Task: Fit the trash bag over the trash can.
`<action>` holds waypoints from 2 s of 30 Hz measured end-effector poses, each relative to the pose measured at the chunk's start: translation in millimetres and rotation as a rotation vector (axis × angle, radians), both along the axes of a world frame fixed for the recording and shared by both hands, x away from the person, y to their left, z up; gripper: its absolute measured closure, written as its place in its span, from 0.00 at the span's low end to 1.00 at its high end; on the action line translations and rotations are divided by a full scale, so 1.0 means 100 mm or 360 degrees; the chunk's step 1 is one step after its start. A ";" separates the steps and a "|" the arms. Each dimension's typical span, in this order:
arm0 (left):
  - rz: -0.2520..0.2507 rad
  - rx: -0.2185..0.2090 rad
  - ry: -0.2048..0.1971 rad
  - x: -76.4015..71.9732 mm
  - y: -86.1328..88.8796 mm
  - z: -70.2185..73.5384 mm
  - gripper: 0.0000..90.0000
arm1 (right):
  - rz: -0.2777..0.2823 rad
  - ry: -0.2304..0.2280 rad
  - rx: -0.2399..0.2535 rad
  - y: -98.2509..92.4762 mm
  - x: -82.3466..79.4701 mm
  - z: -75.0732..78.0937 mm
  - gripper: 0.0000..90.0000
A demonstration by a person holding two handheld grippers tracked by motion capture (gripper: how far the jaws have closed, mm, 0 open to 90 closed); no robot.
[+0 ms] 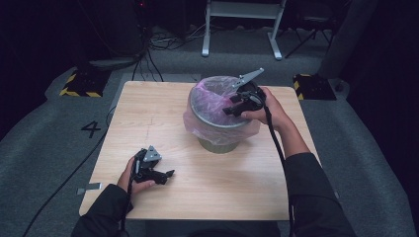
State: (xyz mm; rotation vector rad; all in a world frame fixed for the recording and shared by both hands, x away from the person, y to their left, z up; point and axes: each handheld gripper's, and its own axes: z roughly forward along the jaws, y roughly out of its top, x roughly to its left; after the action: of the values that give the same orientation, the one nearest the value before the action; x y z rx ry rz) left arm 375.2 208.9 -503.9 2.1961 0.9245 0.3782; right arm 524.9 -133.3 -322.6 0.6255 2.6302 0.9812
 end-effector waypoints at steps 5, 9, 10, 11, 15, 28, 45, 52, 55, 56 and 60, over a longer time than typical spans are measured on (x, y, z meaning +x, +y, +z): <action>0.0000 -0.0003 -0.0001 0.00 0.00 0.00 0.16 | -0.0030 0.0026 -0.0052 0.03 0.05 -0.04 0.38; -0.0001 0.0000 -0.0001 0.00 0.00 0.00 0.16 | -0.0066 0.0060 -0.0118 0.05 0.09 -0.08 0.36; -0.0001 0.0000 -0.0001 0.00 0.00 0.00 0.16 | -0.0067 0.0069 -0.0128 0.06 0.10 -0.08 0.35; -0.0002 0.0001 -0.0001 0.00 0.00 0.00 0.16 | -0.0066 0.0068 -0.0136 0.06 0.10 -0.08 0.34; -0.0002 -0.0003 0.0001 0.00 0.00 0.00 0.16 | -0.0072 0.0083 -0.0215 0.10 0.10 -0.09 0.30; -0.0006 -0.0004 0.0001 0.00 0.00 0.00 0.17 | -0.0114 0.0076 -0.0300 0.15 0.09 -0.08 0.29; -0.0003 -0.0004 0.0004 0.00 0.00 0.00 0.16 | -0.0187 -0.0044 -0.0101 0.04 -0.02 0.00 0.30; -0.0002 -0.0004 0.0005 0.00 0.00 0.00 0.16 | -0.0199 -0.0081 0.0030 -0.05 -0.08 0.00 0.29; -0.0004 -0.0004 0.0003 0.00 0.00 0.00 0.17 | -0.0221 -0.0103 0.0057 -0.07 -0.11 0.01 0.29; -0.0004 -0.0004 0.0002 0.00 0.00 0.00 0.17 | -0.0218 -0.0119 0.0072 -0.07 -0.12 0.01 0.29; -0.0003 -0.0004 0.0005 0.00 0.00 0.00 0.16 | -0.0234 -0.0184 0.0092 -0.10 -0.16 0.04 0.29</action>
State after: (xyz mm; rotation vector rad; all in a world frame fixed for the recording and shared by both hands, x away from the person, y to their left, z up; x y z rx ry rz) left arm 375.0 208.6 -504.0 2.1955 0.9241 0.3730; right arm 508.6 -143.0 -318.8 0.7408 2.4257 1.0202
